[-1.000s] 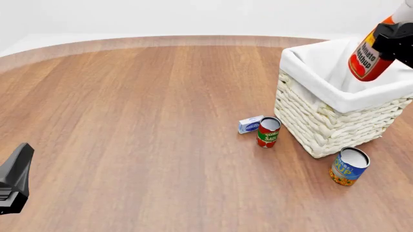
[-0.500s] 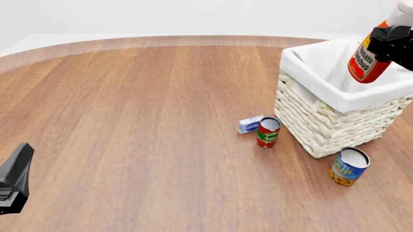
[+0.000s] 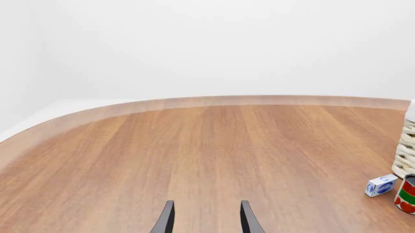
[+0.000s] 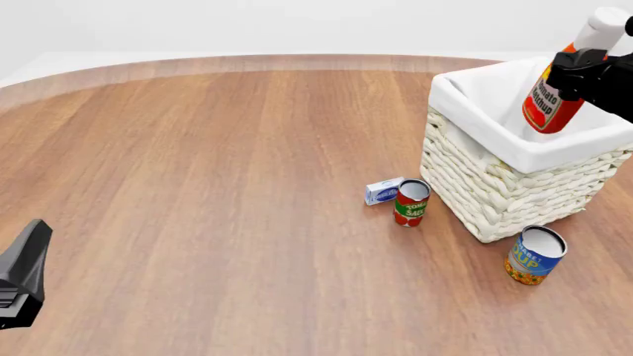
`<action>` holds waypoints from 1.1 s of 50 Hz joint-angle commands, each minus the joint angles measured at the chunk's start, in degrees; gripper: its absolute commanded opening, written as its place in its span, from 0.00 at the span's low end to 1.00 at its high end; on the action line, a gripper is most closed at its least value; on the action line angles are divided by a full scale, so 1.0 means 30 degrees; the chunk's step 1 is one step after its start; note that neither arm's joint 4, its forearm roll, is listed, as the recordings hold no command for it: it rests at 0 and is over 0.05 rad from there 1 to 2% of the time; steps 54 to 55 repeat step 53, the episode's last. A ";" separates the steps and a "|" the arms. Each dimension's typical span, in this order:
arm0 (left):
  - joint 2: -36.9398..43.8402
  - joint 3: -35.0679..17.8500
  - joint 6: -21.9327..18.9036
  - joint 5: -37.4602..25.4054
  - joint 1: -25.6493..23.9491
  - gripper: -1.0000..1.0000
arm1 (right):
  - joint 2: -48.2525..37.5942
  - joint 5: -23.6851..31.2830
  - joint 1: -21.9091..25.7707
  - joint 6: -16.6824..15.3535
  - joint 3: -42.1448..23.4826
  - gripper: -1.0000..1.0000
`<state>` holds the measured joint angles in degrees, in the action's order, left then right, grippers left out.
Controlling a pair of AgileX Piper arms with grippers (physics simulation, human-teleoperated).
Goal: Pick up the ketchup, and put it in the basket.
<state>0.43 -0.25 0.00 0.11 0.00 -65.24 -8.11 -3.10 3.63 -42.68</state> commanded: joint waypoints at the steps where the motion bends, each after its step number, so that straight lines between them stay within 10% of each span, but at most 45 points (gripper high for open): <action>1: 0.0000 0.0000 0.0000 0.0000 0.0000 1.00 | -0.0650 -0.0424 0.0076 0.0328 0.0017 0.00; 13: 0.0000 0.0000 0.0000 0.0000 0.0000 1.00 | -0.0841 -0.0523 0.0165 0.0247 0.0063 0.00; 14: 0.0000 0.0000 0.0000 0.0000 0.0000 1.00 | -0.0837 -0.0594 0.0136 0.0283 0.0136 1.00; 55: 0.0000 0.0000 0.0000 0.0000 0.0000 1.00 | 0.4786 0.0656 -0.0031 0.0609 0.0600 1.00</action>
